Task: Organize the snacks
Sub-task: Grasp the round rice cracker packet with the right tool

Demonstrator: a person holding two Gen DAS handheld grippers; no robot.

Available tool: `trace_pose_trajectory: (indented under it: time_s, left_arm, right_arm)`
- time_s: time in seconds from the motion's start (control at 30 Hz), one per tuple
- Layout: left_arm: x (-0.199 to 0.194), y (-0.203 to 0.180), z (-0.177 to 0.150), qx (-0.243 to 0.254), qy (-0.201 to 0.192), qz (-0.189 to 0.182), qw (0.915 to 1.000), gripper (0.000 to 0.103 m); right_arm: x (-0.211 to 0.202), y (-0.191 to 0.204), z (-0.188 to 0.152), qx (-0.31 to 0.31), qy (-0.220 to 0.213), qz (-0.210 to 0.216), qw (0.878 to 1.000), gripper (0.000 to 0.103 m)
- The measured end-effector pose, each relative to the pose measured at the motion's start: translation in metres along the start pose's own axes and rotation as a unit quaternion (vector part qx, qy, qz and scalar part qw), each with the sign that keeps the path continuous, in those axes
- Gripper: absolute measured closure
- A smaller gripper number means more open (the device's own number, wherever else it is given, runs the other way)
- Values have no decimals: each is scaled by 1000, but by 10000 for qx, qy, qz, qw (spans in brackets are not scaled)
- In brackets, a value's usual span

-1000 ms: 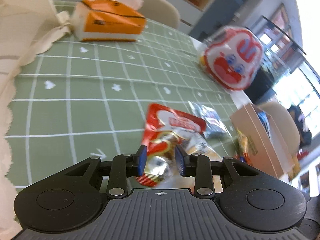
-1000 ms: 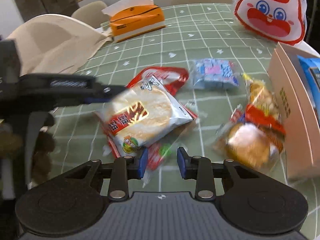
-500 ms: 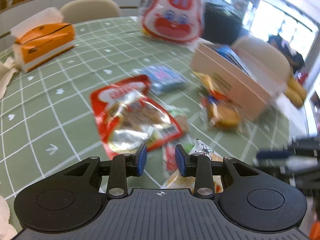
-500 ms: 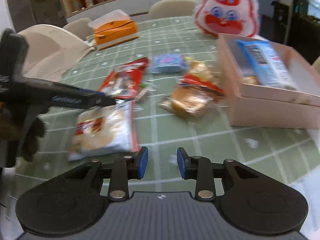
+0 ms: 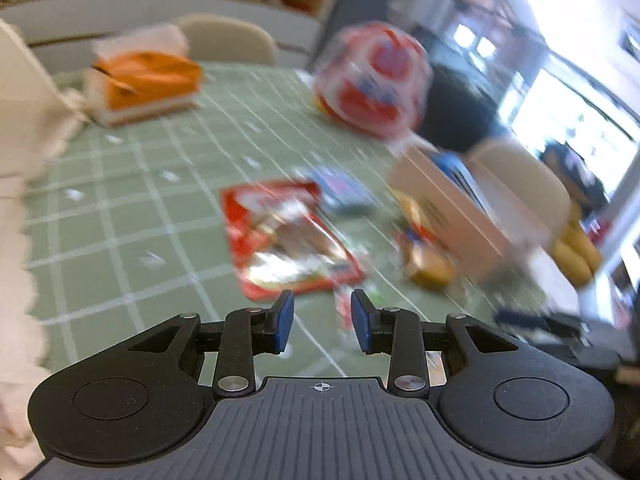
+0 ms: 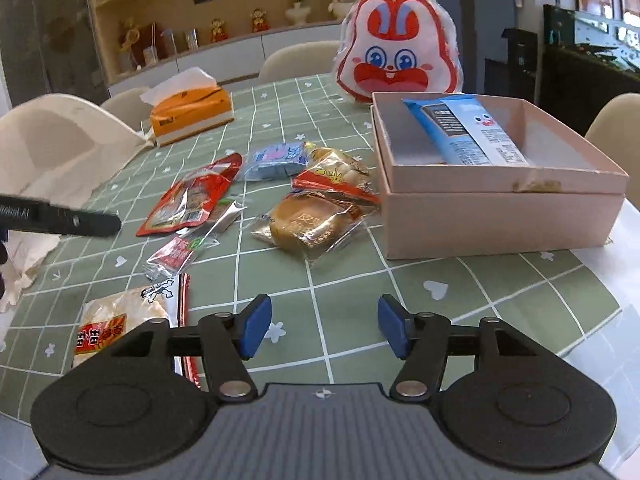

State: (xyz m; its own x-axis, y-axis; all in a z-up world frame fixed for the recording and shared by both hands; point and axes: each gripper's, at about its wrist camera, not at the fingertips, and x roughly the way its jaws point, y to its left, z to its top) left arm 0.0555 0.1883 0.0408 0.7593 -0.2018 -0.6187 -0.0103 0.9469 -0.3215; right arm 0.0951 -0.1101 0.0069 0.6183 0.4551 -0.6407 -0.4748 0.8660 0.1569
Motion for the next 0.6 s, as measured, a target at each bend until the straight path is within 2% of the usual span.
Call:
trace_pose_trajectory:
  time_s: [0.03, 0.17, 0.23, 0.47, 0.6]
  left_arm:
    - [-1, 1, -1, -29, 14, 38, 10000, 67]
    - [0, -13, -13, 377, 229, -164, 9989, 67]
    - [5, -14, -17, 297, 296, -124, 9990, 67]
    - [29, -11, 2, -277, 109, -38, 9995, 67]
    - [33, -16, 2, -307, 183, -57, 9993, 67]
  right_arm:
    - [-1, -2, 0, 44, -11, 51, 10000, 36]
    - [-3, -7, -2, 94, 34, 396, 9992, 35]
    - [-6, 1, -3, -21, 131, 554, 9984, 34]
    - [-16, 79, -1, -691, 70, 1079, 9917, 23]
    - [-6, 122, -10, -1345, 194, 927, 9864, 22]
